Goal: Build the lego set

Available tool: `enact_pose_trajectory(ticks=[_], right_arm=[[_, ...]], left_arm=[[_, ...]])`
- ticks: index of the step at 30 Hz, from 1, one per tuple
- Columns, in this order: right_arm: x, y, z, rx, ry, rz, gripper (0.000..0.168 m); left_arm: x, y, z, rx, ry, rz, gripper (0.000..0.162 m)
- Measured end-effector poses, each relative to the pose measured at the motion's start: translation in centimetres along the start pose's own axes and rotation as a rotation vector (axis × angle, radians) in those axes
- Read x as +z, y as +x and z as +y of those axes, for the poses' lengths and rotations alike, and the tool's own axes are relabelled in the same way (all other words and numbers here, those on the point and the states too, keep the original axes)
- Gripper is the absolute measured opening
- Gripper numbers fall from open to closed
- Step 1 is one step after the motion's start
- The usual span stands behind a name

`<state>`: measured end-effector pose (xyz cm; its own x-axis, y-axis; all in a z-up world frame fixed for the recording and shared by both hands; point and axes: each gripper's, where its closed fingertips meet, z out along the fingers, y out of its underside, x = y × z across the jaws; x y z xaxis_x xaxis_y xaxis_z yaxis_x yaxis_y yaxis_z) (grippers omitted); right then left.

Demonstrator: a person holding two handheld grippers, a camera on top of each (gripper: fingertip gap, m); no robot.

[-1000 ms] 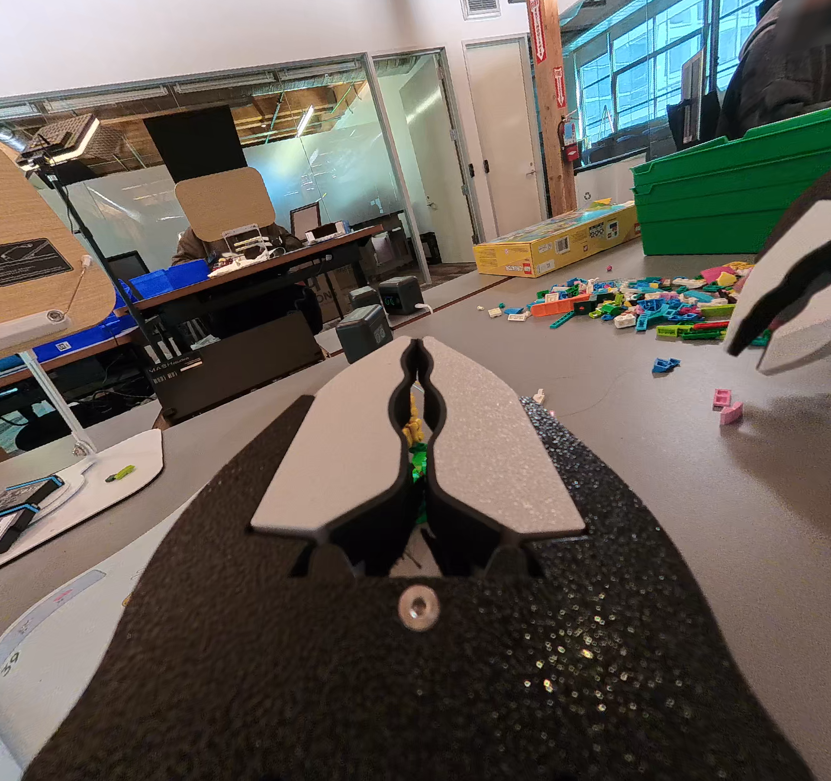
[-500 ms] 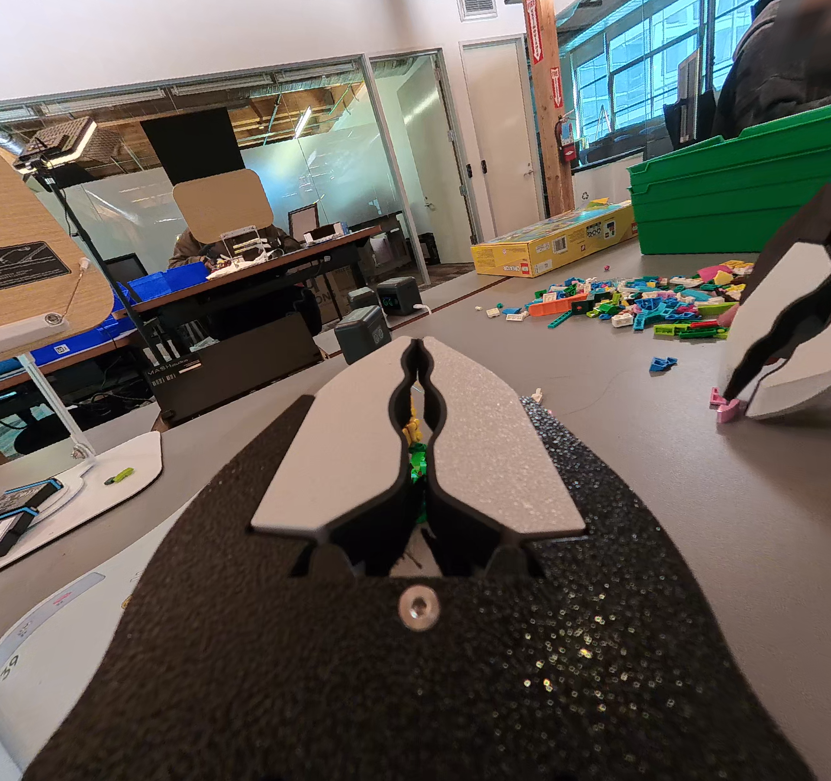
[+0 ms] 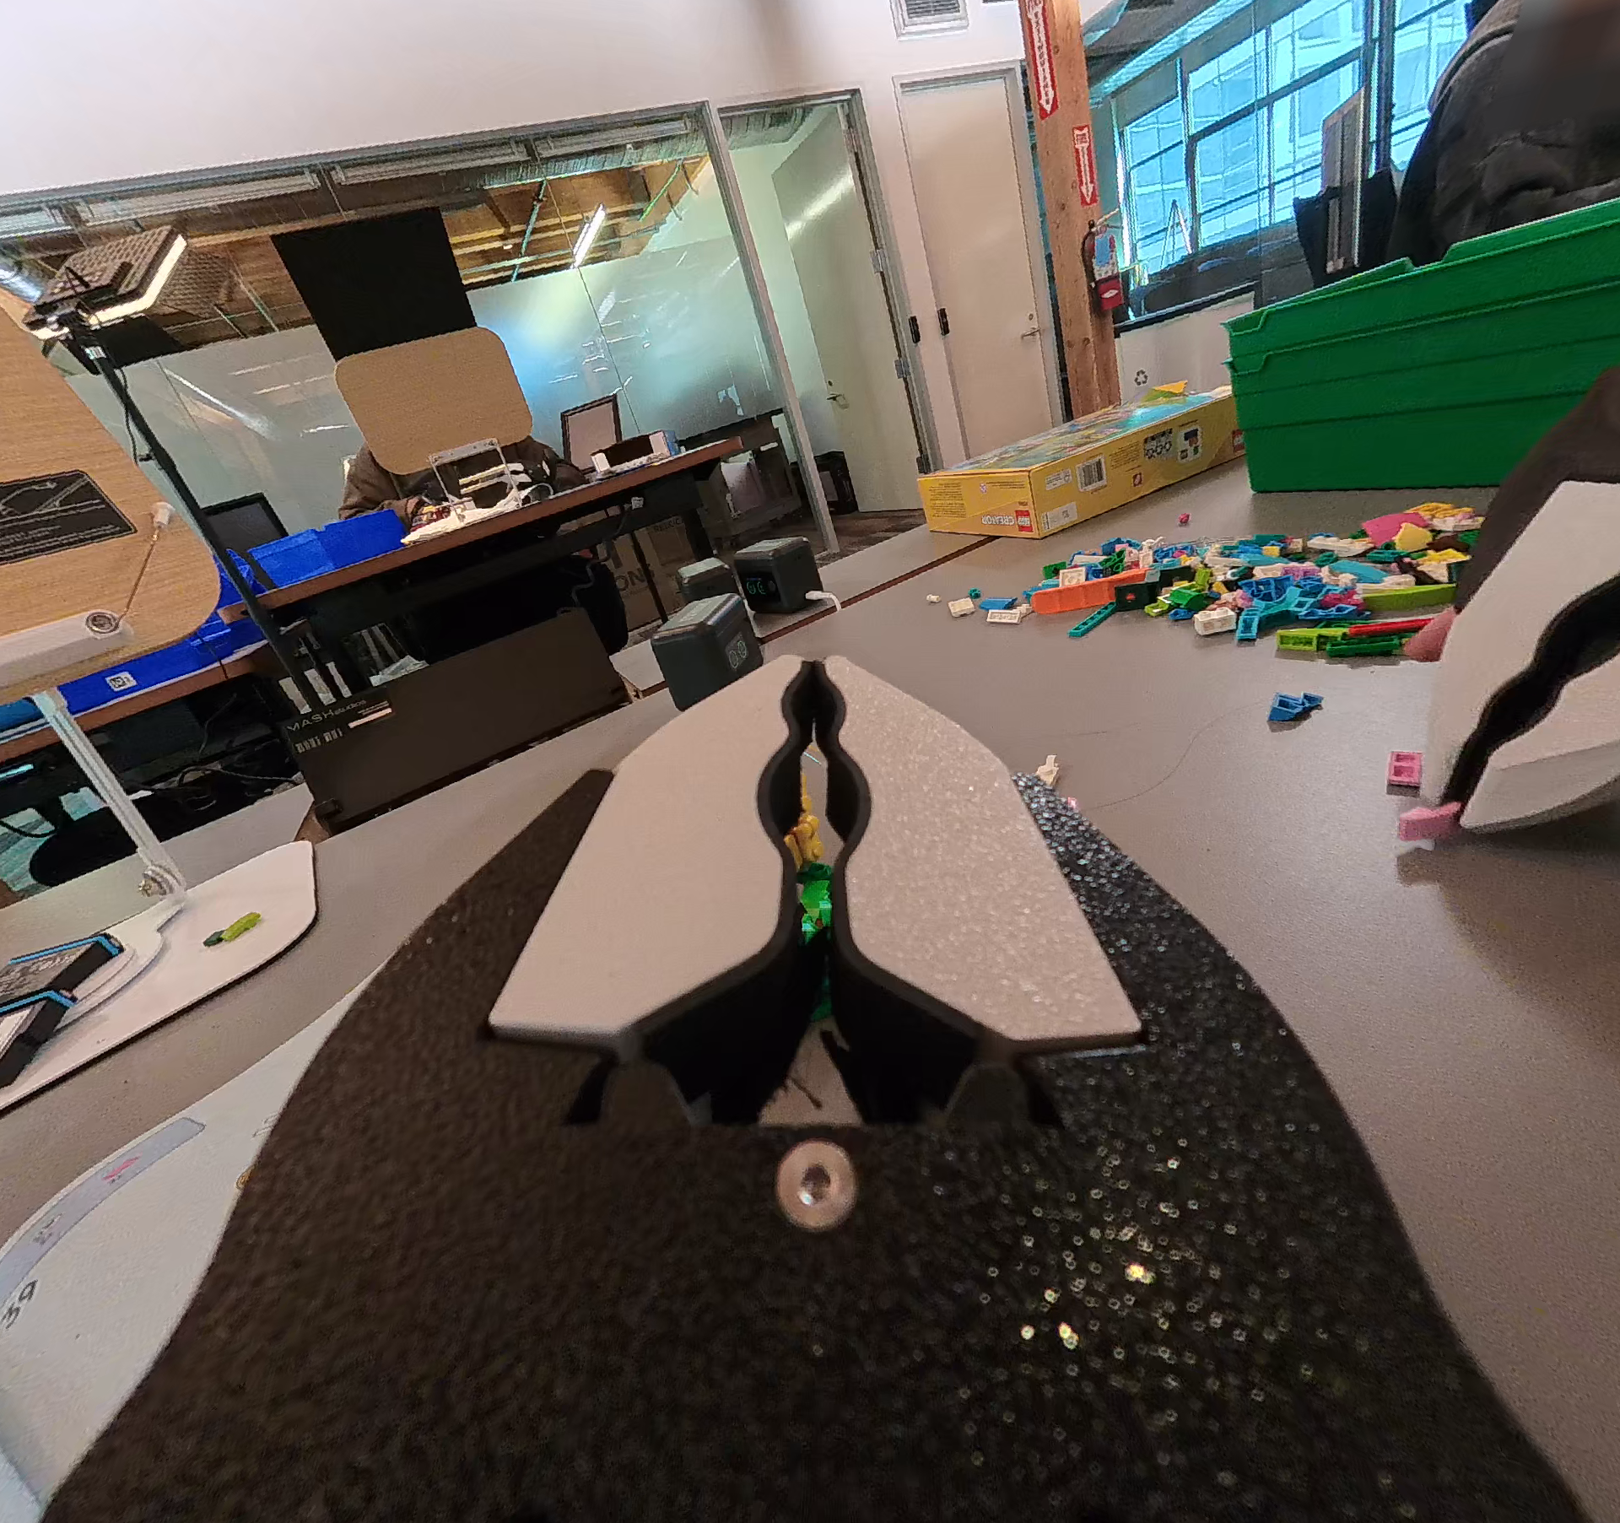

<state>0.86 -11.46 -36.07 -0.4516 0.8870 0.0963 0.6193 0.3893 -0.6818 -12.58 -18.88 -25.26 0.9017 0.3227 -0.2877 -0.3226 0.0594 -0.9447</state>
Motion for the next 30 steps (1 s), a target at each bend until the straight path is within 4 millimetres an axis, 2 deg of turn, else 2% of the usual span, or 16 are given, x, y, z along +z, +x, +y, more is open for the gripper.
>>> enact_pose_trajectory(ticks=[8,15,17,19,22,25,30], right_arm=[[0.4,-0.8,-0.7,-0.017,0.025,-0.026,0.003],[0.5,-0.8,-1.0,-0.022,0.050,-0.023,0.002],[0.4,-0.5,-1.7,-0.045,0.097,0.003,0.002],[-0.1,-0.1,-3.1,-0.098,0.195,0.052,0.002],[-1.3,0.2,-5.4,-0.169,0.359,0.124,0.002],[-2.6,0.0,-6.9,-0.236,0.472,0.179,0.002],[-4.0,-0.4,-8.0,-0.303,0.576,0.215,0.002]], left_arm=[[0.0,-0.1,0.0,0.000,0.001,-0.001,0.000],[0.0,0.0,0.0,0.006,0.008,0.003,0.000],[-0.1,0.4,-0.6,0.038,0.035,0.013,0.000],[-0.4,1.4,-1.7,0.003,0.071,0.053,0.000],[-0.5,4.7,-3.2,-0.051,0.069,0.186,0.000],[-0.1,8.2,-3.0,-0.166,-0.030,0.346,0.014],[0.0,10.3,-2.1,-0.345,-0.117,0.439,0.024]])
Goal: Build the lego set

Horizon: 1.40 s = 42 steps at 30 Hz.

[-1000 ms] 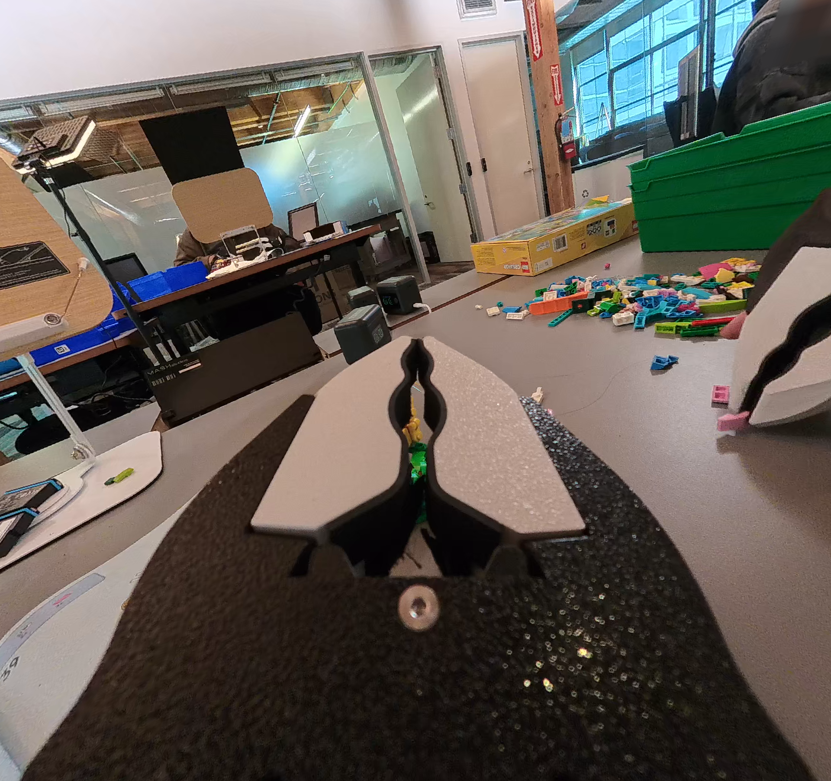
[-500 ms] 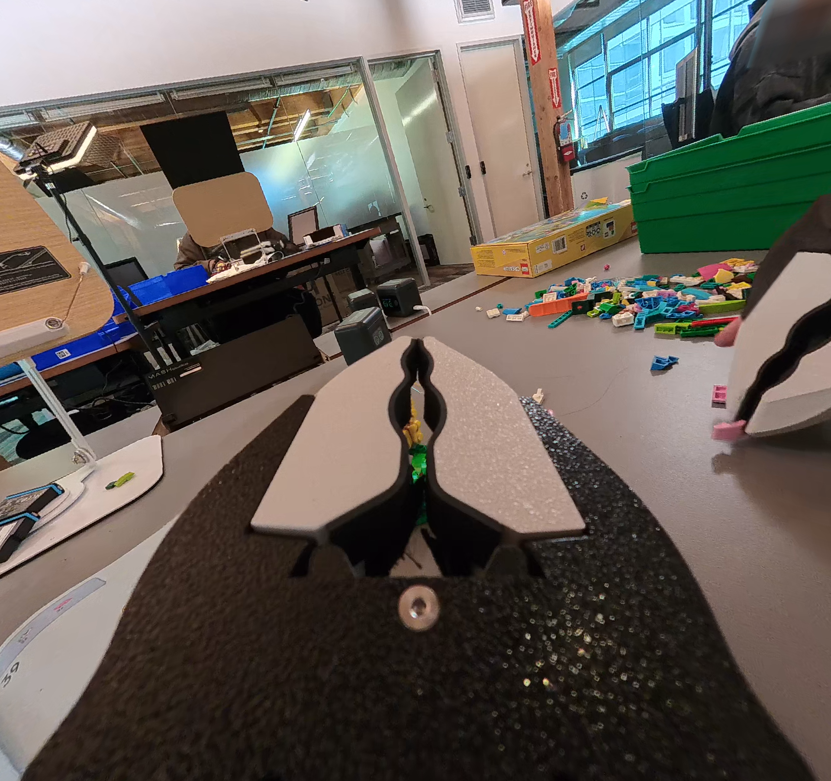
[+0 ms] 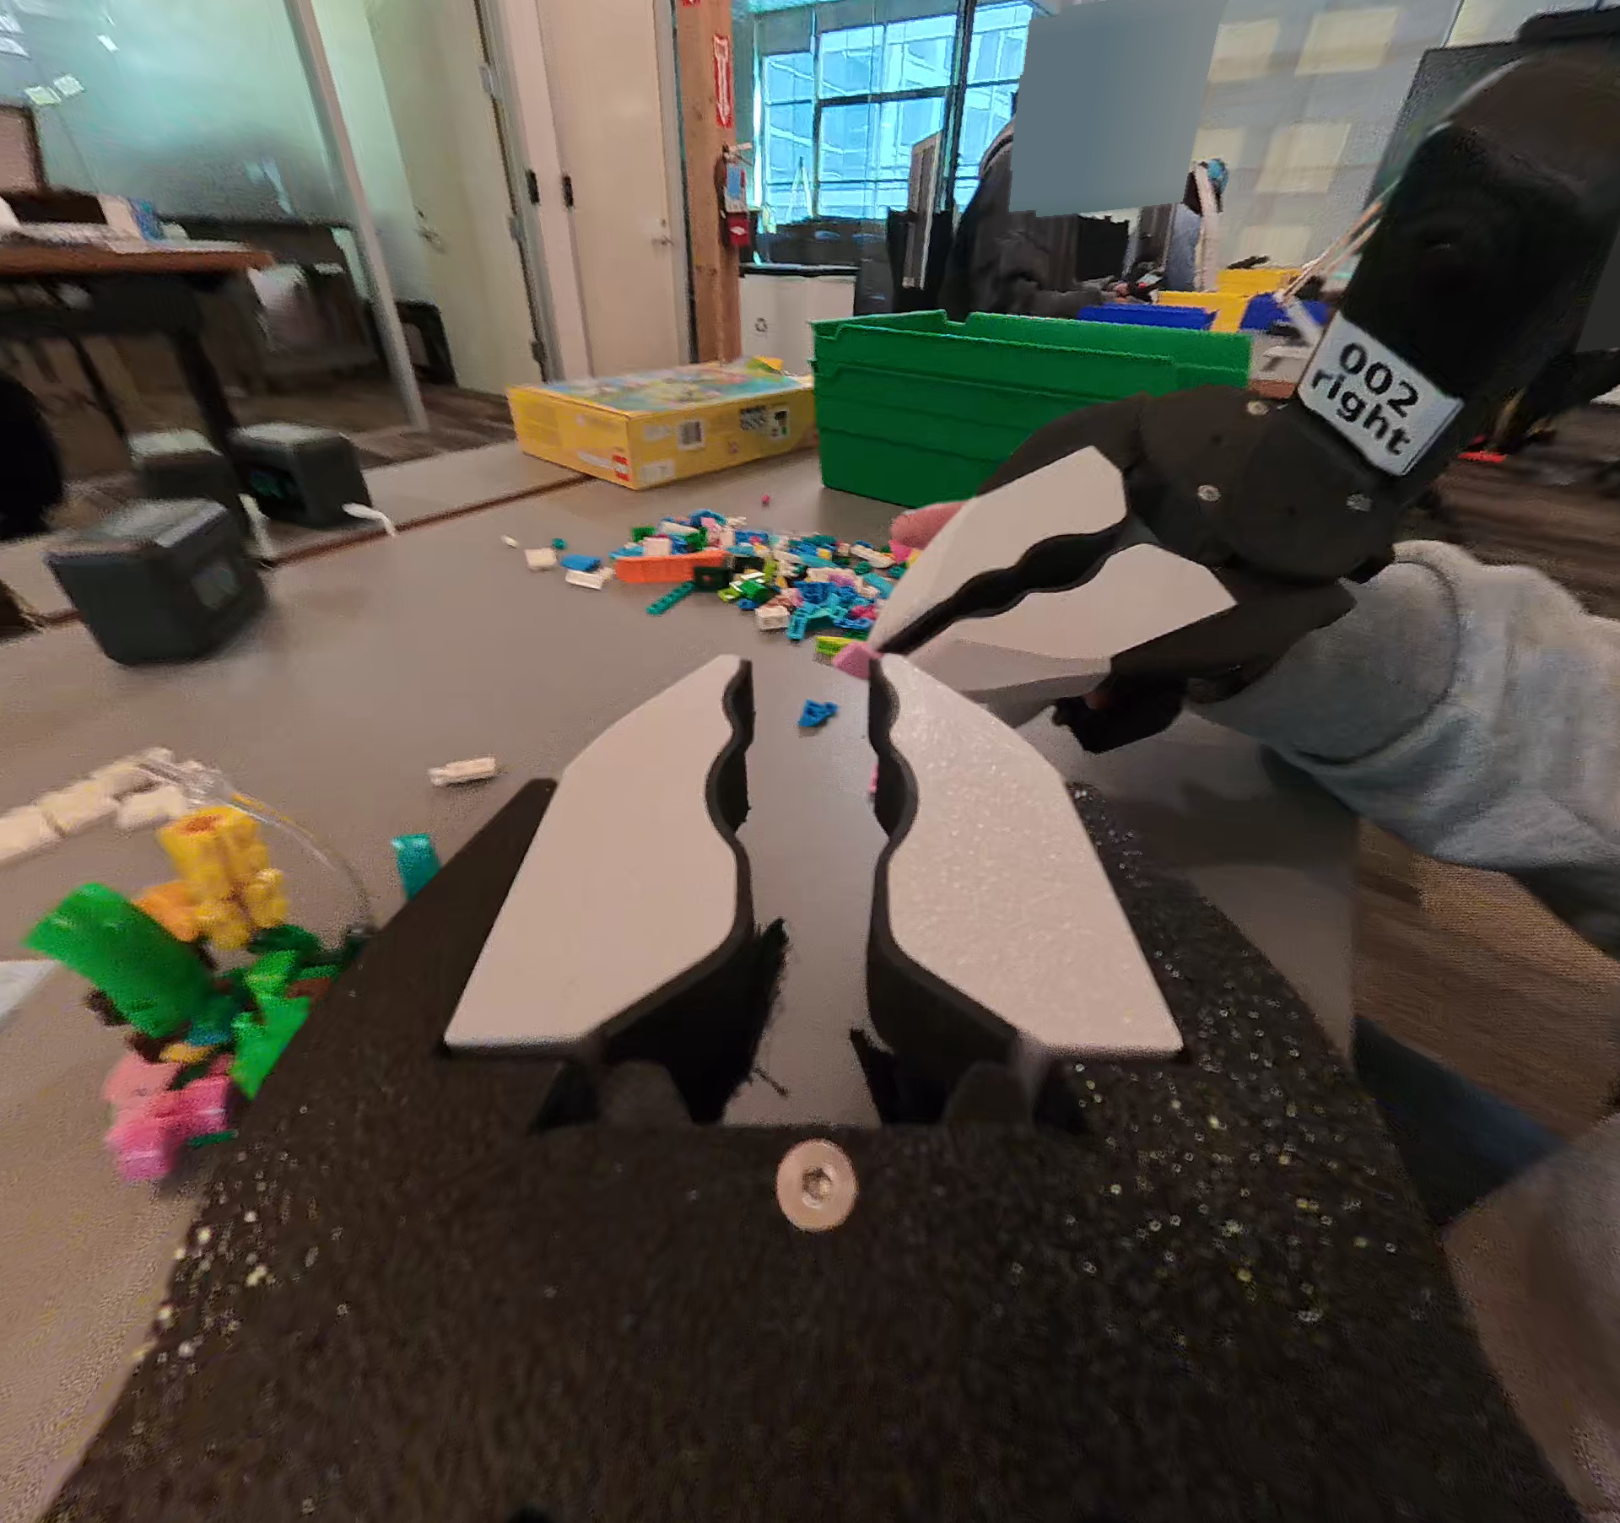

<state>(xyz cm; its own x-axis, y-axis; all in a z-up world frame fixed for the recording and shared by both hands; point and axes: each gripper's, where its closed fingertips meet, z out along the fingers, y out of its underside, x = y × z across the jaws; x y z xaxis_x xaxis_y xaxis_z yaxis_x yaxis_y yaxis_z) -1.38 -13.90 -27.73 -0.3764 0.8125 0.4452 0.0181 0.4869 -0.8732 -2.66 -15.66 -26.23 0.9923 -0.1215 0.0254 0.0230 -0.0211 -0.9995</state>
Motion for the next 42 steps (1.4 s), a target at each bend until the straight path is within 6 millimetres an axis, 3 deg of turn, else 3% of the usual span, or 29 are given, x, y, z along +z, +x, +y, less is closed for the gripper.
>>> enact_pose_trajectory(ticks=[5,18,24,28,36,42], right_arm=[[-0.2,-0.8,-1.1,-0.057,0.066,-0.027,0.001],[-0.4,-1.8,-1.0,-0.099,0.071,-0.077,0.001],[-0.3,-1.9,-0.9,-0.111,0.069,-0.078,0.001],[-0.3,-2.1,-0.9,-0.115,0.068,-0.088,0.001],[-0.4,-3.6,0.0,-0.133,0.016,-0.191,0.001],[-0.5,-4.9,0.5,-0.112,-0.031,-0.276,0.002]], left_arm=[[0.6,1.6,0.8,-0.084,-0.032,0.083,0.023],[0.3,2.0,1.2,-0.025,-0.036,0.102,0.005],[0.3,1.9,1.2,0.015,-0.038,0.085,0.007],[0.3,2.3,1.4,0.131,-0.067,0.084,0.026],[-0.3,3.1,3.1,0.496,-0.176,0.154,0.010],[-0.8,3.7,3.8,0.540,-0.200,0.223,0.014]])
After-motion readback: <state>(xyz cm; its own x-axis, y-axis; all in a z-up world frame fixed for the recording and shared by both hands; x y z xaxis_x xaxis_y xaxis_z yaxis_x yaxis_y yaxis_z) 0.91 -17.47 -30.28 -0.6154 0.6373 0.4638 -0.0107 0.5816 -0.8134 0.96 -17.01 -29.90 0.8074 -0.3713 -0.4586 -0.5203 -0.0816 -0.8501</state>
